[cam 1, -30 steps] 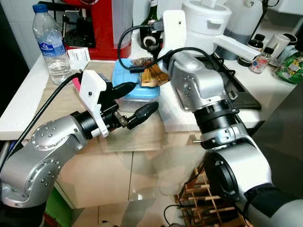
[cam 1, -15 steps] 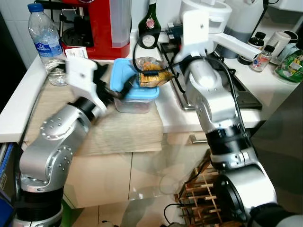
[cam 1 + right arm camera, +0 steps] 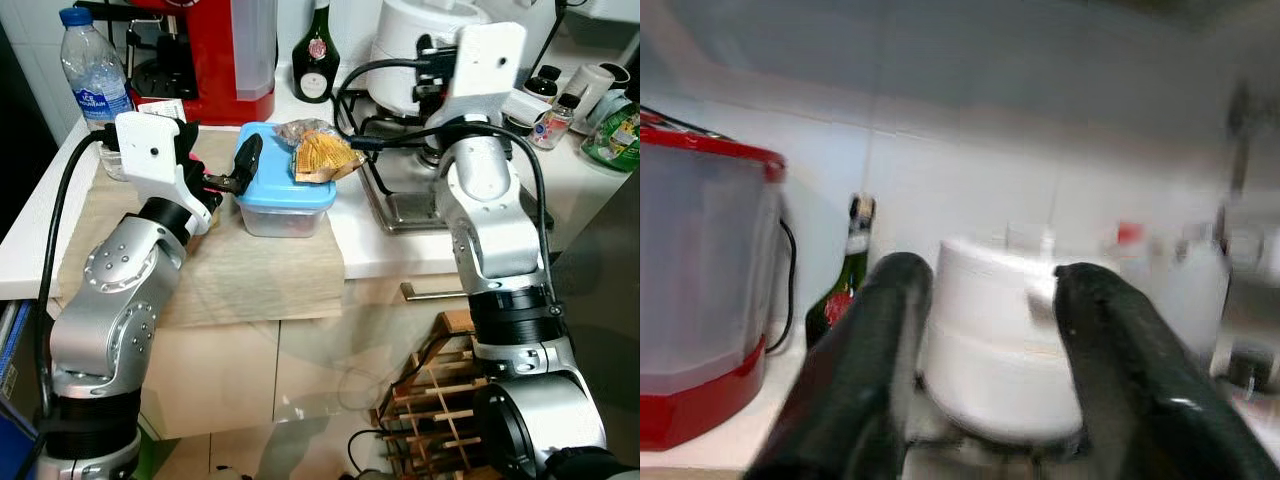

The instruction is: Restocking fridge

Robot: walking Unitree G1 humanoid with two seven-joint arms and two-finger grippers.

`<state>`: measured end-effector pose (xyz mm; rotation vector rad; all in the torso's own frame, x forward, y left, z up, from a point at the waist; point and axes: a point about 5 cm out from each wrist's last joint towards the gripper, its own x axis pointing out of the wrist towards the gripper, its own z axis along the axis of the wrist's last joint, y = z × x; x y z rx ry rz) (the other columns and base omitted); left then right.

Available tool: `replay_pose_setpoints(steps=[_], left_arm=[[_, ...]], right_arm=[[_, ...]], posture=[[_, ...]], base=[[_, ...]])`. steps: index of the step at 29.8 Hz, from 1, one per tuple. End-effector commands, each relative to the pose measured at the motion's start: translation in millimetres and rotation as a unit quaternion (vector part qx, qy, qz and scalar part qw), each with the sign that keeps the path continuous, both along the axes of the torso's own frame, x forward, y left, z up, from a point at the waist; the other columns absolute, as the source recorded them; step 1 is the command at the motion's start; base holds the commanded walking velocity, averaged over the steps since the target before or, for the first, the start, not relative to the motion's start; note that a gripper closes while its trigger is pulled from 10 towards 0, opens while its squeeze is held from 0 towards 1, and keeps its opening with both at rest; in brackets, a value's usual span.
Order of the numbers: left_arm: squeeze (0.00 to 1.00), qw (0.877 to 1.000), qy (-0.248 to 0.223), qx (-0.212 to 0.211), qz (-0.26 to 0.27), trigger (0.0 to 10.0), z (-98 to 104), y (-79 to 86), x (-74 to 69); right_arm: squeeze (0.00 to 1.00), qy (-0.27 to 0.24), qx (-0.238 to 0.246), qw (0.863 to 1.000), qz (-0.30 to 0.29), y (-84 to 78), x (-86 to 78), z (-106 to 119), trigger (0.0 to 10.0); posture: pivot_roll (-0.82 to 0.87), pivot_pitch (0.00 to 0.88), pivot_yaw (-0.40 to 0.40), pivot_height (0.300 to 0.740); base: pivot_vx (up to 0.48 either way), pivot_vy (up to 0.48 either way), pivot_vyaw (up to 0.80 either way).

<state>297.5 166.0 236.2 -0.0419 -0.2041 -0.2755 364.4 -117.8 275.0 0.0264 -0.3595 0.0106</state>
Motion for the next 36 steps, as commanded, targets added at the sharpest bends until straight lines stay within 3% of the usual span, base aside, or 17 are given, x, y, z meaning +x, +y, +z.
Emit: replay_pose_setpoints(steps=[1, 3, 7, 9, 12, 15, 16, 19, 23, 36], left_arm=[[0.0, 1.0, 0.0, -0.005, -0.003, 10.0, 3, -0.5, 2.9], [0.0, 0.997, 0.041, -0.062, -0.016, 10.0, -3, 0.4, 9.6], [0.0, 0.995, 0.056, -0.071, -0.037, 10.0, -7, -7.2, 20.2], [0.0, 0.991, 0.067, -0.099, -0.068, 10.0, -5, -18.5, 31.3], [0.0, 0.989, 0.071, -0.105, -0.075, 10.0, -4, -21.6, 36.5], [0.0, 0.987, 0.079, -0.106, -0.087, 10.0, 5, -28.7, 54.7], [0.0, 0.986, 0.078, -0.118, -0.088, 10.0, 8, -28.6, 57.3], [0.0, 0.982, 0.079, -0.142, -0.097, 10.0, 17, -30.1, 63.2], [0.0, 0.976, 0.123, -0.159, -0.08, 10.0, 12, -31.2, 73.2], [0.0, 0.962, 0.158, -0.206, -0.089, 10.0, 6, -37.2, 78.9]], right_arm=[[1.0, 0.021, 0.021, 1.0, 0.005, -3.2, 3.0, -4, 10.0], [1.0, 0.058, 0.071, 0.995, 0.033, -5.1, 7.9, -10, 10.0], [1.0, 0.1, 0.128, 0.986, 0.046, -11.0, 14.9, -19, 10.0], [1.0, 0.136, 0.198, 0.967, 0.091, -8.1, 18.9, -24, 10.0], [1.0, 0.143, 0.215, 0.96, 0.106, -6.6, 19.5, -24, 10.0], [1.0, 0.163, 0.236, 0.949, 0.13, -4.6, 22.1, -23, 10.0], [0.0, 0.166, 0.243, 0.946, 0.136, -3.7, 22.3, -23, 10.0], [0.0, 0.177, 0.263, 0.936, 0.153, -0.2, 22.6, -21, 10.0], [0.0, 0.2, 0.297, 0.916, 0.182, 6.3, 21.2, -21, 10.0], [0.0, 0.253, 0.334, 0.877, 0.235, 24.0, 13.5, -28, 10.0]], posture=[[0.01, 0.018, -0.057, 0.74], [0.01, 0.018, -0.055, 0.74], [0.01, 0.016, -0.06, 0.74], [0.01, 0.013, -0.059, 0.74], [0.01, 0.013, -0.059, 0.74], [0.0, 0.003, -0.057, 0.74], [-0.01, 0.0, -0.054, 0.74], [-0.01, 0.0, -0.046, 0.74], [-0.01, 0.0, -0.042, 0.74], [-0.02, 0.0, -0.04, 0.74]], base=[[0.0, 0.0, 0.0], [0.0, 0.0, 0.0], [0.0, 0.0, 0.0], [0.0, 0.0, 0.0], [0.0, 0.0, 0.0], [0.0, 0.0, 0.0], [0.0, 0.0, 0.0], [0.0, 0.0, 0.0], [0.0, 0.0, 0.0], [0.0, 0.0, 0.0]])
